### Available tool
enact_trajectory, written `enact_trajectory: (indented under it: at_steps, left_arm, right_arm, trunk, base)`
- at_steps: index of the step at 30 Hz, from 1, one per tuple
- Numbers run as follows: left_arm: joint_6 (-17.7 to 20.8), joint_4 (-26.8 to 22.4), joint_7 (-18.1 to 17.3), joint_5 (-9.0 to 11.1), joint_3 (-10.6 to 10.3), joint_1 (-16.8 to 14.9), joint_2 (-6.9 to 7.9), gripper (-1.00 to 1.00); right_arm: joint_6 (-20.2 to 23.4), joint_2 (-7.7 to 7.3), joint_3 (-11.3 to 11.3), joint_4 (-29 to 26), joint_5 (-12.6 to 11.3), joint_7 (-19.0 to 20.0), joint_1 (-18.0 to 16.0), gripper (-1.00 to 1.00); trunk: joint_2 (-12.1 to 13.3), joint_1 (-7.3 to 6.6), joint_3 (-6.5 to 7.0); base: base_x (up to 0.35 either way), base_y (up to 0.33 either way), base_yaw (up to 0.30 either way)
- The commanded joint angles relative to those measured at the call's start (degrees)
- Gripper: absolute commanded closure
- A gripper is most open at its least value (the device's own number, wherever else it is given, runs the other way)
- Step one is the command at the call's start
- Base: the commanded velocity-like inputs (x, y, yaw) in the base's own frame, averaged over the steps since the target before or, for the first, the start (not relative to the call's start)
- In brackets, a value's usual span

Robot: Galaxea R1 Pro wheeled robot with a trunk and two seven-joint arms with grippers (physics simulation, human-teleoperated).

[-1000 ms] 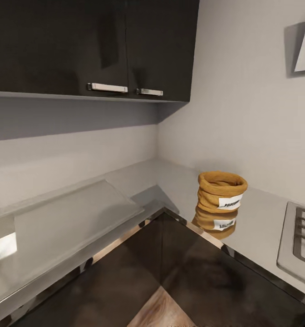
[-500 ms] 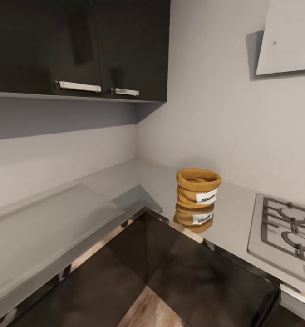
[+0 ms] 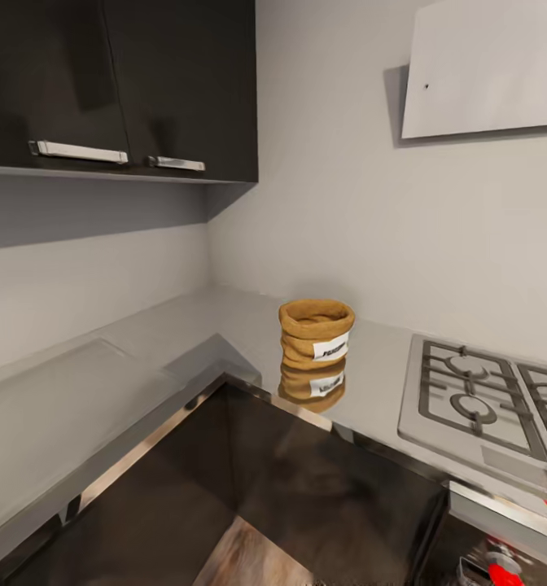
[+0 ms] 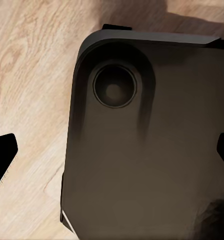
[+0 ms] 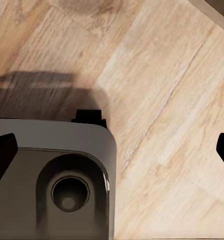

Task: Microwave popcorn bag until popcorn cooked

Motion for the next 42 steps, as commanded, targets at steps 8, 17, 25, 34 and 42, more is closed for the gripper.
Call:
enact_trajectory:
  at_steps: [8,17,25,34,42]
  left_arm:
    - [-0.1,-0.1,0.0,0.6,0.1,0.0,-0.02,-1.0]
    - [-0.1,-0.1,0.0,0.6,0.1,0.0,-0.02,-1.0]
    - [-0.1,-0.1,0.0,0.6,0.1,0.0,-0.02,-1.0]
    - [-0.1,-0.1,-0.1,0.5,0.1,0.0,0.07,-1.0]
    - [-0.1,-0.1,-0.1,0.5,0.1,0.0,0.07,-1.0]
  right_arm:
    - [-0.3,-0.06,-0.5,0.2,0.6,0.4,-0.1,-1.0]
    - [-0.2,-0.24,-0.5,0.2,0.6,0.4,-0.1,-1.0]
    - [-0.2,-0.24,-0.5,0.2,0.7,0.4,-0.1,-1.0]
    - [-0.1,-0.23,-0.5,0.2,0.7,0.4,-0.1,-1.0]
    - [-0.2,-0.16,-0.5,0.2,0.7,0.4,-0.1,-1.0]
  trunk:
    - [0.0,0.0,-0.05]
    - [0.0,0.0,-0.05]
    - [0.0,0.0,-0.05]
    - [0.0,0.0,-0.05]
    - [0.0,0.0,-0.05]
  base:
    - [0.0,0.0,-0.288]
    - [0.0,0.0,-0.228]
    - [0.0,0.0,-0.01]
    - [0.149,0.183,0.0]
    - [0.112,0.136,-0.079]
